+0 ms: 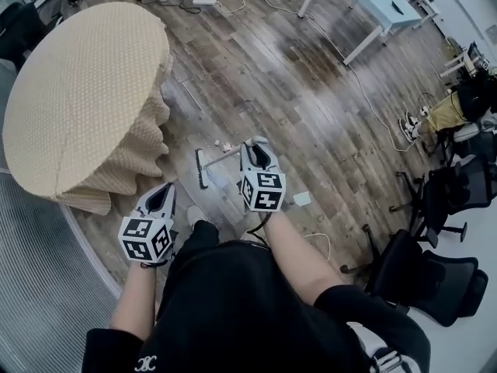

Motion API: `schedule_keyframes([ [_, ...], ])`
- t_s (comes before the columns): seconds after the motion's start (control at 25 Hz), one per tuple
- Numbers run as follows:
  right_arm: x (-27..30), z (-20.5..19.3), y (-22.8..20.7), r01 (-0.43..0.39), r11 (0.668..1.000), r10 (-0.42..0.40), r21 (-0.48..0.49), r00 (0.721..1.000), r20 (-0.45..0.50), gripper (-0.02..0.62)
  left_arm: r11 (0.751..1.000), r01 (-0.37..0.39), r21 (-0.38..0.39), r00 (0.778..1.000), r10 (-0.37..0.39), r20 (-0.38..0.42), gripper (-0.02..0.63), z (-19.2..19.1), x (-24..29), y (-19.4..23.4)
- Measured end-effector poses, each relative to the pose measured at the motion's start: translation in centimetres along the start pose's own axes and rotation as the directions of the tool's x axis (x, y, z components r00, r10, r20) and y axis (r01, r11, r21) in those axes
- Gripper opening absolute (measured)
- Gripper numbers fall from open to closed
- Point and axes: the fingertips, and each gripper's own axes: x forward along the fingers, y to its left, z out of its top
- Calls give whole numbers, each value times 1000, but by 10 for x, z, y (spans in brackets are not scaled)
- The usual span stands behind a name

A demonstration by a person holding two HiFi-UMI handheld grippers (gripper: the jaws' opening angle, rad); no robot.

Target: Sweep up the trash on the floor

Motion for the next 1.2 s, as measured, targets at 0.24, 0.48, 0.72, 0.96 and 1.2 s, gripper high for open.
schedule_keyframes([
  [0.24,-17,-15,-53,104,993,-103,50,994,-33,101,997,63,36,998,-62,-29,-5,6,23,-16],
  [0.48,-61,-38,-127,239,962,-232,129,970,-67,104,985,149,85,988,-145,-56,-5,14,52,-58],
  [0.72,-107,-56,-180,271,952,-263,143,962,-77,107,971,208,114,977,-200,-79,-5,13,73,-101],
  [0.96,-144,-54,-228,319,940,-315,117,948,-53,107,965,229,130,972,-219,-89,-5,7,80,-134],
  [1.2,-167,-48,-268,376,923,-375,76,927,-27,108,969,207,132,976,-196,-92,-5,-3,76,-142],
])
